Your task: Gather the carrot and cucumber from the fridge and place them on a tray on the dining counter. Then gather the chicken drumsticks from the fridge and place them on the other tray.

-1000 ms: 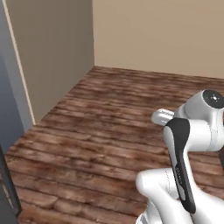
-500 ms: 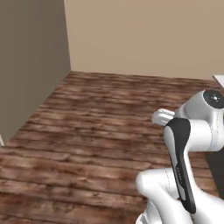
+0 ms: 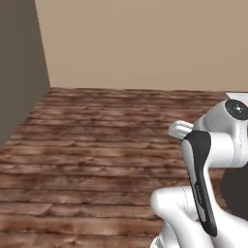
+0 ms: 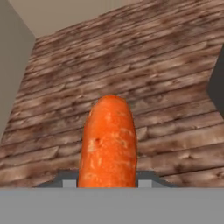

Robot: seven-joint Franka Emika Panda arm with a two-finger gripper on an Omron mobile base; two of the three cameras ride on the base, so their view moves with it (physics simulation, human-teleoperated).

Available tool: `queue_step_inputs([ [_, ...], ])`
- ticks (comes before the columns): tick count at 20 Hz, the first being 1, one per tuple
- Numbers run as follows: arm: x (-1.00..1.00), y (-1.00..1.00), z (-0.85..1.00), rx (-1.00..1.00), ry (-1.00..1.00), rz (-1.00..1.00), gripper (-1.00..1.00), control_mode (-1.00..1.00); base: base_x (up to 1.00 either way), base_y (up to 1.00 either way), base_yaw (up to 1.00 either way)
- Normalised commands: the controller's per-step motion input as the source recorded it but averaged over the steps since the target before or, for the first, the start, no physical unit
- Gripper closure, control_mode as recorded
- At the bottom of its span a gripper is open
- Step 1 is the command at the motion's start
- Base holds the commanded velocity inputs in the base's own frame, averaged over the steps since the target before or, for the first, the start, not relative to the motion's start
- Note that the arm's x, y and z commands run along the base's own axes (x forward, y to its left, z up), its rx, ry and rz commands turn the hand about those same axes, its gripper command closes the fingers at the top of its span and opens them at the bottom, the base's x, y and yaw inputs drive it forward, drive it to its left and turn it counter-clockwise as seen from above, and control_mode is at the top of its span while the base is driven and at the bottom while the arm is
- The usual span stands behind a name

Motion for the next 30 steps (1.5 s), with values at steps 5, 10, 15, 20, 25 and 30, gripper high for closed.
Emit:
queue_step_inputs([
  [5, 0.0, 0.0, 0.0, 0.0, 0.0, 0.0, 1.0, 1.0, 1.0, 0.02, -0.27],
  [10, 0.0, 0.0, 0.0, 0.0, 0.0, 0.0, 1.0, 1.0, 1.0, 0.23, -0.22],
  [15, 0.0, 0.0, 0.0, 0.0, 0.0, 0.0, 1.0, 1.0, 1.0, 0.34, -0.22],
  [20, 0.0, 0.0, 0.0, 0.0, 0.0, 0.0, 1.0, 1.0, 0.98, 0.3, -0.32],
  [25, 0.0, 0.0, 0.0, 0.0, 0.0, 0.0, 1.0, 1.0, 0.94, 0.37, -0.42],
  [30, 0.0, 0.0, 0.0, 0.0, 0.0, 0.0, 1.0, 1.0, 0.9, 0.37, -0.48],
])
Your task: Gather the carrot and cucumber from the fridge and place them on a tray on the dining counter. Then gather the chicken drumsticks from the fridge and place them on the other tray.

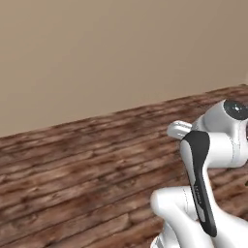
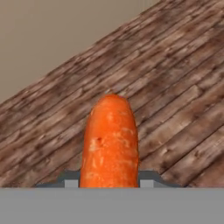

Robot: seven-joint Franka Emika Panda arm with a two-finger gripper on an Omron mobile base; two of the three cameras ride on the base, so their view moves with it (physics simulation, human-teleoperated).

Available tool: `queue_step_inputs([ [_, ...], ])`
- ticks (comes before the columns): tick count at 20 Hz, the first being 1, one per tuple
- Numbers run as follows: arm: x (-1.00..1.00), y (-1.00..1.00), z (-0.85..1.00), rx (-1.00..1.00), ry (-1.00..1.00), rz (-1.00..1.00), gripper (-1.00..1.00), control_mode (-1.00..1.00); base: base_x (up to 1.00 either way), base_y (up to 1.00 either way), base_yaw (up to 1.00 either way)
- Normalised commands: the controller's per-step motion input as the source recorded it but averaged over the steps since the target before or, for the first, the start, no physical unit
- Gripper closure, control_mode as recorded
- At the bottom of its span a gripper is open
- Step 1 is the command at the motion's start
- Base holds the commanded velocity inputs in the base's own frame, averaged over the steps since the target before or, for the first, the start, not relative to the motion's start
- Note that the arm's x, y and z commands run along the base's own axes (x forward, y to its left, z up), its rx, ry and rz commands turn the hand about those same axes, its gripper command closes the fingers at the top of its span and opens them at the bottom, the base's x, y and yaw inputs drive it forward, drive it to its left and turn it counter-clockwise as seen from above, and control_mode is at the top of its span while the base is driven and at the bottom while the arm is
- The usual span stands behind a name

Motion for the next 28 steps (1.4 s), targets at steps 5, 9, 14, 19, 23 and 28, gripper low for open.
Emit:
queue_step_inputs([
  [5, 0.0, 0.0, 0.0, 0.0, 0.0, 0.0, 1.0, 1.0, 0.9, 0.24, -0.49],
  [9, 0.0, 0.0, 0.0, 0.0, 0.0, 0.0, 1.0, 1.0, 0.91, 0.17, -0.48],
  [14, 0.0, 0.0, 0.0, 0.0, 0.0, 0.0, 1.0, 1.0, 0.94, 0.06, -0.45],
  [19, 0.0, 0.0, 0.0, 0.0, 0.0, 0.0, 1.0, 1.0, 0.93, 0.0, -0.43],
  [23, 0.0, 0.0, 0.0, 0.0, 0.0, 0.0, 1.0, 1.0, 0.9, 0.0, -0.41],
  [28, 0.0, 0.0, 0.0, 0.0, 0.0, 0.0, 1.0, 1.0, 0.89, 0.0, -0.39],
])
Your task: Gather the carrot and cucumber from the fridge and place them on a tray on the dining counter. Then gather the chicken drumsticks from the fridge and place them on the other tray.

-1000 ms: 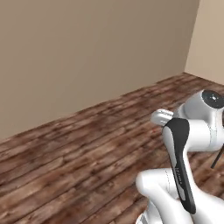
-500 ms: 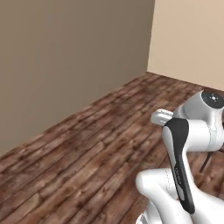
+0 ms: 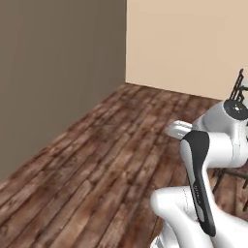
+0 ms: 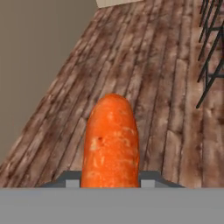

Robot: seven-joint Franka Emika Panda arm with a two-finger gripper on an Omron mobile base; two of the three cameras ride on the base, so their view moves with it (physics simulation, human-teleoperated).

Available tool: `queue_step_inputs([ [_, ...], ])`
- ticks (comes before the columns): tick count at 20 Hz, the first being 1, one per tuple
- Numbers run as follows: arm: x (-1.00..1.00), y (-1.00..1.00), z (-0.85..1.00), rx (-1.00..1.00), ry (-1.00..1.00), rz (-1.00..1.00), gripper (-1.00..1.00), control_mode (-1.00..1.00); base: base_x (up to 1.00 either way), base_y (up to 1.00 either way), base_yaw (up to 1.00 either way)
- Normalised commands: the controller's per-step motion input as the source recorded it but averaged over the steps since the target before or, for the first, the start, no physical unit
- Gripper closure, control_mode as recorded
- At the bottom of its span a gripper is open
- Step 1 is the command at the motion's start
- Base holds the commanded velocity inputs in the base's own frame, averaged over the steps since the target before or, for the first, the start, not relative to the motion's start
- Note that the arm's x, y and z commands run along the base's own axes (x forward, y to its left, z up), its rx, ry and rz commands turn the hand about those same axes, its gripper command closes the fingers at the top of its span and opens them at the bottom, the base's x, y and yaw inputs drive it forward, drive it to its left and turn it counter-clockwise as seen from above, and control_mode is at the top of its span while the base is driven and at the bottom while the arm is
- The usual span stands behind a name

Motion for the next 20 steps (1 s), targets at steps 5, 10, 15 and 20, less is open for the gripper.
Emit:
queue_step_inputs([
  [5, 0.0, 0.0, 0.0, 0.0, 0.0, 0.0, 1.0, 1.0, 0.91, 0.0, -0.39],
  [10, 0.0, 0.0, 0.0, 0.0, 0.0, 0.0, 1.0, 1.0, 0.88, 0.04, -0.39],
  [15, 0.0, 0.0, 0.0, 0.0, 0.0, 0.0, 1.0, 1.0, 0.87, 0.33, -0.36],
  [20, 0.0, 0.0, 0.0, 0.0, 0.0, 0.0, 1.0, 1.0, 0.87, 0.43, -0.28],
])
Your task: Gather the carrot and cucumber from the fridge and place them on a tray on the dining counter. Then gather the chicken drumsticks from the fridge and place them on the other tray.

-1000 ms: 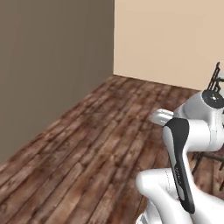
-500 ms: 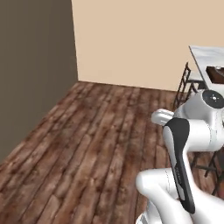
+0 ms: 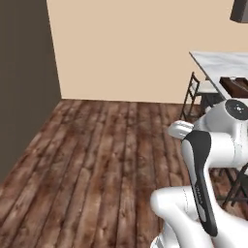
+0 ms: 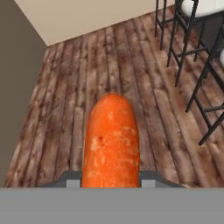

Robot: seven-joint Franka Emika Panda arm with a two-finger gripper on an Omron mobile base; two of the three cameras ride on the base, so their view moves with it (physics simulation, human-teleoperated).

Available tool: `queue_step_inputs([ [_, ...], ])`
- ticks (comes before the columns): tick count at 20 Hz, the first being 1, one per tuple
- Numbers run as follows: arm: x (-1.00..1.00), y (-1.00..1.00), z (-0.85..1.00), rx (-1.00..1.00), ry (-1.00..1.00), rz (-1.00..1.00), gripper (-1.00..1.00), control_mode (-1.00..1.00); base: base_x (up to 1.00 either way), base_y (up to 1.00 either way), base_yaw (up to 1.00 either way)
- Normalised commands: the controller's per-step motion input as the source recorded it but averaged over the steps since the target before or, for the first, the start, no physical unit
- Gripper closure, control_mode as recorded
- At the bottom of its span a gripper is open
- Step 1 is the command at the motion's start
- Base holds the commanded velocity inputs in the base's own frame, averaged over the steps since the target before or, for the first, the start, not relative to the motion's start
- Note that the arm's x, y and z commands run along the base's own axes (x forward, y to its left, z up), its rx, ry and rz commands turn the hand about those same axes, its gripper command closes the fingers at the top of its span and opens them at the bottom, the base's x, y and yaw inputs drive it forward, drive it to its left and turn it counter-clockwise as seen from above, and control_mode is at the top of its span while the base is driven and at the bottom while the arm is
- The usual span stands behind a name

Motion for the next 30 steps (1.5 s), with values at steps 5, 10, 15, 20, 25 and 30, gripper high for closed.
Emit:
queue_step_inputs([
  [5, 0.0, 0.0, 0.0, 0.0, 0.0, 0.0, 1.0, 1.0, 0.89, 0.39, -0.27],
  [10, 0.0, 0.0, 0.0, 0.0, 0.0, 0.0, 1.0, 1.0, 0.77, 0.15, -0.34],
  [15, 0.0, 0.0, 0.0, 0.0, 0.0, 0.0, 1.0, 1.0, 0.73, 0.05, -0.36],
  [20, 0.0, 0.0, 0.0, 0.0, 0.0, 0.0, 1.0, 1.0, 0.67, 0.17, -0.35],
  [25, 0.0, 0.0, 0.0, 0.0, 0.0, 0.0, 1.0, 1.0, 0.53, 0.2, -0.34],
  [30, 0.0, 0.0, 0.0, 0.0, 0.0, 0.0, 1.0, 1.0, 0.48, 0.17, -0.38],
])
